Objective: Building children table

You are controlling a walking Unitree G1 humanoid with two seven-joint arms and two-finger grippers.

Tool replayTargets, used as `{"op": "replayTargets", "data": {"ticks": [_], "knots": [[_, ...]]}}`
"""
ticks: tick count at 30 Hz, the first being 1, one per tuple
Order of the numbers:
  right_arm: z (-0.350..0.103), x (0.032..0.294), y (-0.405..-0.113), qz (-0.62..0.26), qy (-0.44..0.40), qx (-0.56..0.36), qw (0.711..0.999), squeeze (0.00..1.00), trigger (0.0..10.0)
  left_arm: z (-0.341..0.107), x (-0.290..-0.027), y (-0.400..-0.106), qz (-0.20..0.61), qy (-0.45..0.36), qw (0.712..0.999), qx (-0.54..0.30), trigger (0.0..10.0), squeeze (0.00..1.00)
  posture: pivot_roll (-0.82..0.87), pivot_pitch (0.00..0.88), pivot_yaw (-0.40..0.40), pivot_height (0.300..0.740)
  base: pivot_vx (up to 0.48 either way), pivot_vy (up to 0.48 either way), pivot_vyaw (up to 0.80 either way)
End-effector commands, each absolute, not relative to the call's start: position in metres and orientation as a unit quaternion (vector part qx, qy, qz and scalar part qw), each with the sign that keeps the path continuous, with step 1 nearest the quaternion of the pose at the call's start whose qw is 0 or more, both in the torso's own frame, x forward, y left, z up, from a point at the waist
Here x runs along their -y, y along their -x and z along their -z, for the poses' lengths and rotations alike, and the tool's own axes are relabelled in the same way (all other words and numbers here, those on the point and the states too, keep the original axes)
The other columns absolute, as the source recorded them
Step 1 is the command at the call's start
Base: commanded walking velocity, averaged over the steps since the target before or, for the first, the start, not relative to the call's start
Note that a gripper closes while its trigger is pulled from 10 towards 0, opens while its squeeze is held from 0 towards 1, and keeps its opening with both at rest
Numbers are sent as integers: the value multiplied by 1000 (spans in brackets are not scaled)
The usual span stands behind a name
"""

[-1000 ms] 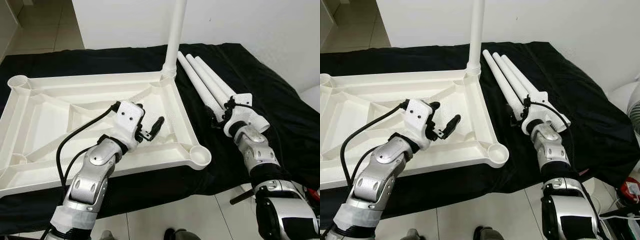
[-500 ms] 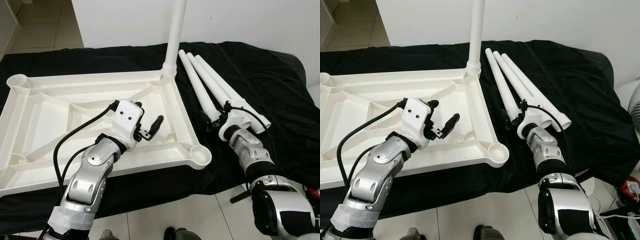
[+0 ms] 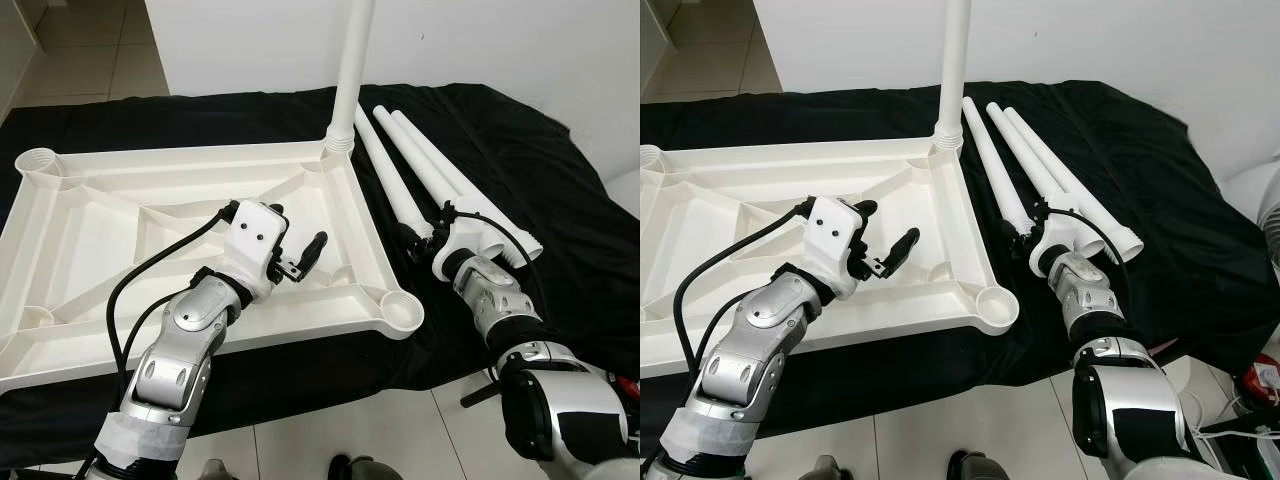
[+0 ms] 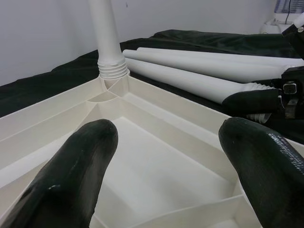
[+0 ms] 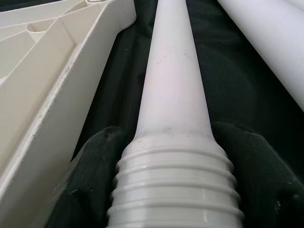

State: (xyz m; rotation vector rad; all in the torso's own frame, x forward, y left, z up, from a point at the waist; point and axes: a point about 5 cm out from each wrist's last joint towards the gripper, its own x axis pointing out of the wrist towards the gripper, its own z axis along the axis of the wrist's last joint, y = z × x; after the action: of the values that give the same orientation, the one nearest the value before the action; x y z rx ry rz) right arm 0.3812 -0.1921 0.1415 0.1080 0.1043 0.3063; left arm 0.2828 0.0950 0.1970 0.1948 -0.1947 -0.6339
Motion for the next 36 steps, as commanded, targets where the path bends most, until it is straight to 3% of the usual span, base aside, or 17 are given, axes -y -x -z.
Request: {"op": "replayTargets", "data": {"ticks": [1, 2, 3, 9, 18, 20, 31, 33, 36], "knots": [[-120, 194, -374, -142, -67, -94, 983, 0, 0, -198, -94, -282, 307, -103, 941, 97, 10000, 0, 93, 134, -34, 740, 0, 0, 0], [-121, 194, -374, -134, -60, -80, 986, 0, 784, -198, -94, -283, 305, -101, 942, 98, 10000, 0, 90, 129, -36, 740, 0, 0, 0], [-126, 193, -374, -131, -47, -48, 989, 0, 10000, -199, -94, -285, 303, -97, 943, 99, 10000, 0, 89, 127, -37, 740, 0, 0, 0], [-143, 193, -371, -76, -15, 55, 996, 0, 10000, -200, -94, -291, 307, -73, 944, 95, 10000, 0, 64, 106, -41, 740, 0, 0, 0], [-158, 185, -366, -95, -45, 111, 988, 0, 10000, -203, -92, -298, 323, -61, 940, 92, 10000, 0, 35, 85, -26, 740, 0, 0, 0], [-193, 184, -363, -95, -23, 193, 976, 0, 10000, -211, -92, -305, 352, -58, 930, 94, 10000, 0, 18, 64, -20, 740, 0, 0, 0], [-253, 182, -347, -98, 45, 318, 942, 0, 10000, -226, -99, -314, 397, -32, 912, 99, 10000, 0, 8, 45, -16, 740, 0, 0, 0], [-282, 171, -335, -127, 48, 381, 915, 0, 10000, -233, -100, -314, 415, -29, 903, 106, 10000, 0, 8, 39, -16, 740, 0, 0, 0], [-297, 166, -327, -144, 45, 412, 899, 0, 10000, -237, -101, -315, 422, -29, 899, 110, 10000, 0, 8, 39, -16, 740, 0, 0, 0]]}}
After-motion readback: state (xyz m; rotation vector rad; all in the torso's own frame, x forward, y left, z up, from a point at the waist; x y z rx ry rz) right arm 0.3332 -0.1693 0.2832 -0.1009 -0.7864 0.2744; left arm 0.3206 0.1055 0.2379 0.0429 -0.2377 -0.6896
